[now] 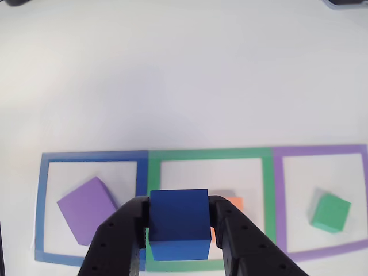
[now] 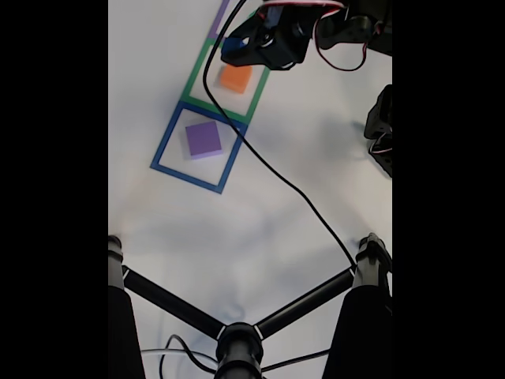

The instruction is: Tower of hanoi

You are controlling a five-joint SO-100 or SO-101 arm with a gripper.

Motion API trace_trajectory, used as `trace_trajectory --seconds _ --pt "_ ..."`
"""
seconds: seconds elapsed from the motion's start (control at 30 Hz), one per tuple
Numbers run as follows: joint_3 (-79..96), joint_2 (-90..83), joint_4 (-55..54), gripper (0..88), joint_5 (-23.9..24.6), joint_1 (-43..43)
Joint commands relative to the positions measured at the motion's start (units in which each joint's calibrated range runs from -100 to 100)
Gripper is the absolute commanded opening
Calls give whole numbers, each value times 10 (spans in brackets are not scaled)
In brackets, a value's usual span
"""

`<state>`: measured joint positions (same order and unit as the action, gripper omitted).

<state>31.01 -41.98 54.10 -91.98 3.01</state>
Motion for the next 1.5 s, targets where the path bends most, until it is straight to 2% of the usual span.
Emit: trace_trajectory --seconds 0.0,0.23,0.3,0.43,0.53,0.67,0.83,1.1,1.23,1.47 --pt "-136 -44 155 26 25 -71" --pt "-235 -61 287 26 37 -197" --pt "-247 -67 313 26 28 -228" --pt "-198 -87 304 26 21 -271" --pt "-78 -124 202 26 -9 -294" --pt "101 -150 20 26 -80 -319" --pt "294 -124 -253 27 -80 -323" --pt "385 77 -596 28 -80 -310" --pt "377 189 -716 30 -80 -313" --pt "377 304 -843 30 -80 -309"
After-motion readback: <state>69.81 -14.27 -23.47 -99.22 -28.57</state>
